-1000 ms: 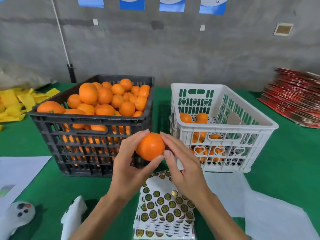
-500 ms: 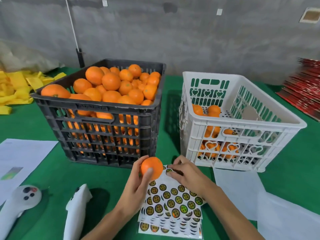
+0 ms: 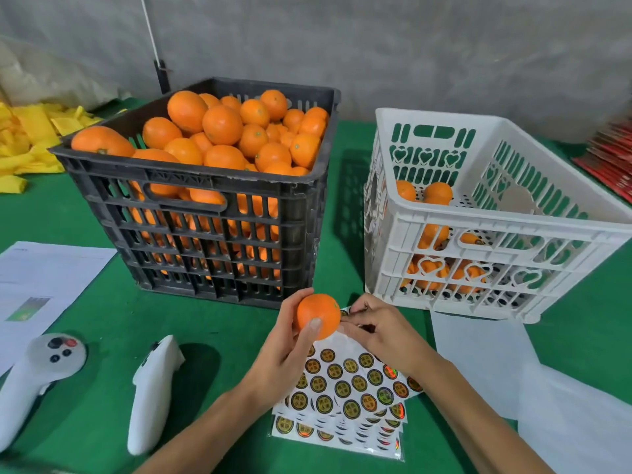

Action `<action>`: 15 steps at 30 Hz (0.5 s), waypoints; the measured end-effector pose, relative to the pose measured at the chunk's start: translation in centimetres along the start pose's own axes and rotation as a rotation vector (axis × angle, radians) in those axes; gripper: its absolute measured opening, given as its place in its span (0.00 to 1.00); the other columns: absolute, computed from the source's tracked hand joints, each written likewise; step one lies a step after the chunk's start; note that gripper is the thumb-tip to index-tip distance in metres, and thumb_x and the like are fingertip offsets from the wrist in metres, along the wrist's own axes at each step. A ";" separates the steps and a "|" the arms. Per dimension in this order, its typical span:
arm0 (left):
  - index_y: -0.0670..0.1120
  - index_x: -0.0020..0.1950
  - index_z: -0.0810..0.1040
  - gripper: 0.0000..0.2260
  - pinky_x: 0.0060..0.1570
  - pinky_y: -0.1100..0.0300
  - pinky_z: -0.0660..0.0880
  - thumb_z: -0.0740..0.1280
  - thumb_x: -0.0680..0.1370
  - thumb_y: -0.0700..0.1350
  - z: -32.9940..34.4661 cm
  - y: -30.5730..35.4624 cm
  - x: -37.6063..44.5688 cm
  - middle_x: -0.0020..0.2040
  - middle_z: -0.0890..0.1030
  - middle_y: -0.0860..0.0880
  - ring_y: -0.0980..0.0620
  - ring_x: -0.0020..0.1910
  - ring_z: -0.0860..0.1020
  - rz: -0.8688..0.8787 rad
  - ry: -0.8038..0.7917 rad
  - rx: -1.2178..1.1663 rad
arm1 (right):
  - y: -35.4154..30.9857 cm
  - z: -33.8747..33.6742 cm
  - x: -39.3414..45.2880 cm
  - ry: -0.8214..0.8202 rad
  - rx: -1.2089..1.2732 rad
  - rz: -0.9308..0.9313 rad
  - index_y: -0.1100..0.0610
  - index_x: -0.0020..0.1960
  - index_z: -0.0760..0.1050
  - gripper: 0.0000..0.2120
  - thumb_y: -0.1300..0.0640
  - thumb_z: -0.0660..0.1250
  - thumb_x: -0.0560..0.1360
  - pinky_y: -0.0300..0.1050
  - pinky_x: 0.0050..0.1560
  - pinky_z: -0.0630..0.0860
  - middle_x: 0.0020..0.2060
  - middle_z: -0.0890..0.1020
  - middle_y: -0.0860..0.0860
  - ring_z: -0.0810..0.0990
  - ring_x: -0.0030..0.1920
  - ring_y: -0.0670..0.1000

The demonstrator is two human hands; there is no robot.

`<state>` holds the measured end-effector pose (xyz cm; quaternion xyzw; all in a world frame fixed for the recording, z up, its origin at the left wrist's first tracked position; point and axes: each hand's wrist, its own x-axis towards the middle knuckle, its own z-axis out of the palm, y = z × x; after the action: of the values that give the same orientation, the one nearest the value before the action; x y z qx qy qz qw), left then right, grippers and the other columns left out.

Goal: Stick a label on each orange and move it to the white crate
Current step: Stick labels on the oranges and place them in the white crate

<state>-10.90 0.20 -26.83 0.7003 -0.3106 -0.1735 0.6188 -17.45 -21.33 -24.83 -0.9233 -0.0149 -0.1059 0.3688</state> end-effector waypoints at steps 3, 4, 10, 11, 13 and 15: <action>0.62 0.79 0.59 0.26 0.58 0.60 0.78 0.59 0.83 0.66 0.1 -0.3 -0.1 0.63 0.77 0.61 0.51 0.60 0.81 0.012 -0.031 0.056 | 0.4 0.2 0.1 0.027 0.060 0.043 0.55 0.55 0.87 0.10 0.53 0.73 0.77 0.49 0.49 0.76 0.45 0.78 0.52 0.78 0.45 0.50; 0.62 0.79 0.58 0.26 0.56 0.58 0.79 0.59 0.83 0.66 0.2 -0.3 -0.1 0.63 0.77 0.61 0.51 0.58 0.81 0.018 -0.037 0.088 | 0.6 0.2 0.1 0.028 0.084 0.063 0.54 0.54 0.87 0.09 0.53 0.73 0.77 0.48 0.49 0.76 0.45 0.79 0.51 0.78 0.45 0.49; 0.66 0.78 0.57 0.26 0.50 0.69 0.75 0.55 0.82 0.70 0.2 0.0 -0.3 0.61 0.75 0.66 0.57 0.54 0.81 0.042 -0.067 0.211 | 1.1 0.0 0.5 -0.004 0.158 0.166 0.43 0.45 0.87 0.06 0.52 0.72 0.78 0.41 0.48 0.75 0.44 0.80 0.45 0.79 0.46 0.46; 0.65 0.79 0.57 0.26 0.52 0.69 0.75 0.55 0.82 0.70 0.3 0.1 -0.3 0.62 0.74 0.66 0.57 0.56 0.81 0.047 -0.070 0.203 | 1.1 0.0 0.6 0.001 0.162 0.175 0.42 0.45 0.86 0.07 0.52 0.72 0.78 0.41 0.48 0.75 0.43 0.80 0.45 0.79 0.45 0.46; 0.63 0.79 0.56 0.26 0.53 0.64 0.77 0.55 0.83 0.69 0.2 0.1 -0.3 0.62 0.74 0.65 0.54 0.55 0.81 0.052 -0.064 0.178 | 1.0 0.0 0.6 0.009 0.170 0.194 0.44 0.47 0.87 0.05 0.51 0.72 0.78 0.41 0.48 0.75 0.43 0.80 0.45 0.79 0.45 0.46; 0.63 0.80 0.56 0.27 0.53 0.61 0.78 0.55 0.83 0.69 0.2 0.0 -0.2 0.63 0.74 0.63 0.52 0.53 0.81 0.056 -0.055 0.166 | 0.9 0.0 0.7 0.010 0.184 0.211 0.44 0.46 0.87 0.05 0.51 0.73 0.78 0.41 0.48 0.75 0.43 0.80 0.47 0.79 0.45 0.46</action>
<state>-11.21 0.14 -26.86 0.7352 -0.3601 -0.1493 0.5546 -16.71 -21.99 -25.31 -0.8816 0.0744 -0.0694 0.4608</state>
